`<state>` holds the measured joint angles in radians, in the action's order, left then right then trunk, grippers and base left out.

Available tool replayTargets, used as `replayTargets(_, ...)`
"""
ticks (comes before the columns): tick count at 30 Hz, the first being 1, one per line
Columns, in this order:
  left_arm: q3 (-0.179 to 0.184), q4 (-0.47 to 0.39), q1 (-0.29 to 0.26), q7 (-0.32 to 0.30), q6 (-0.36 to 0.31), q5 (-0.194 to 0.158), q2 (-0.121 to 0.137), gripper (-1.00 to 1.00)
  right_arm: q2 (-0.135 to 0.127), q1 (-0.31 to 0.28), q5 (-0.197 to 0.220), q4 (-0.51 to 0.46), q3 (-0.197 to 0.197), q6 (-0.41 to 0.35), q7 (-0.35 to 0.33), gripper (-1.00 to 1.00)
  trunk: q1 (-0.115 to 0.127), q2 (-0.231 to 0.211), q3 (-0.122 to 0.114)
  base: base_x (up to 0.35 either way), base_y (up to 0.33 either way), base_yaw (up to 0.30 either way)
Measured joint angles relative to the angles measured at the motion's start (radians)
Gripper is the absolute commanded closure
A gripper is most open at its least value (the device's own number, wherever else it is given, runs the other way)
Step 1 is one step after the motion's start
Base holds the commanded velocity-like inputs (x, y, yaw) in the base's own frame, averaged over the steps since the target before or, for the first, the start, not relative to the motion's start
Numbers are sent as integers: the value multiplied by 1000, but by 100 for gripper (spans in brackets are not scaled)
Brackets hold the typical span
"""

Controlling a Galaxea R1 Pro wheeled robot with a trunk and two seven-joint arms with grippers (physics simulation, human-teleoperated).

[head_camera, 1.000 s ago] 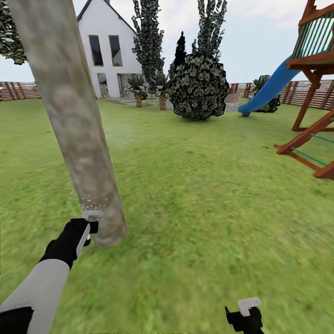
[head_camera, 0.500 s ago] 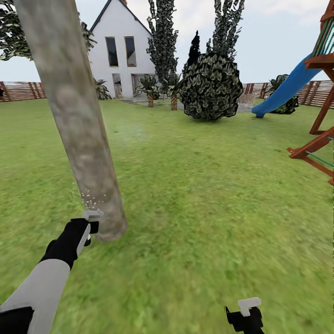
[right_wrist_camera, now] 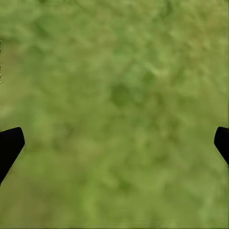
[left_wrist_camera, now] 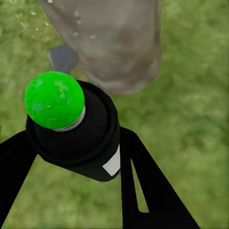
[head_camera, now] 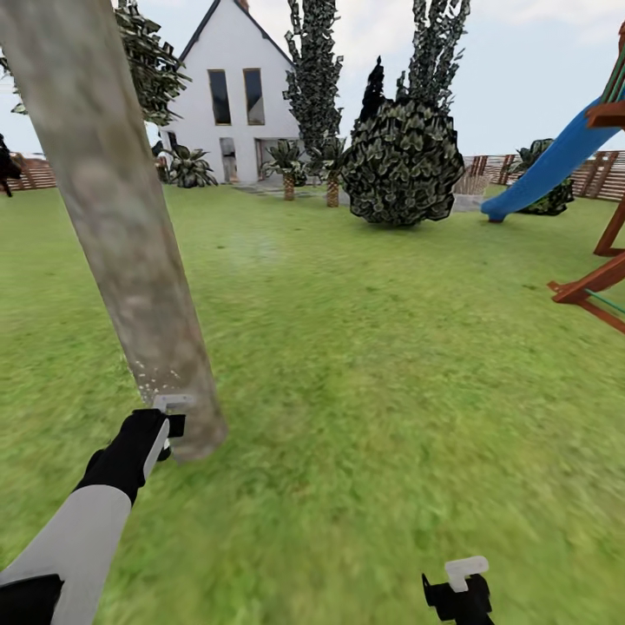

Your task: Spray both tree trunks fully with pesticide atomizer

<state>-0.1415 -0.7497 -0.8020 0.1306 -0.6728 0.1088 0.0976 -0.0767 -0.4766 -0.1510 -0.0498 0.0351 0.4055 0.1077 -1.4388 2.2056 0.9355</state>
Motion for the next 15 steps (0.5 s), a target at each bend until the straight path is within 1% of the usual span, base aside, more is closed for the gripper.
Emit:
replayTargets(4,-1,11,12,1,4,1,4,100,0,0,0,0,0,0,0,-100,0,0,0,30,-18,275)
replayTargets(5,-1,12,37,1,9,-1,4,100,0,0,0,0,0,0,0,-100,0,0,0,4,-2,276)
replayTargets(7,-1,13,64,1,16,1,4,100,0,0,0,0,0,0,0,-100,0,0,0,5,-1,202)
replayTargets(9,-1,13,74,1,18,2,4,100,0,0,0,0,0,0,0,-100,0,0,0,125,-67,53)
replayTargets(15,-2,14,89,4,19,1,0,100,-1,0,0,0,0,0,0,-100,0,0,0,245,-152,4)
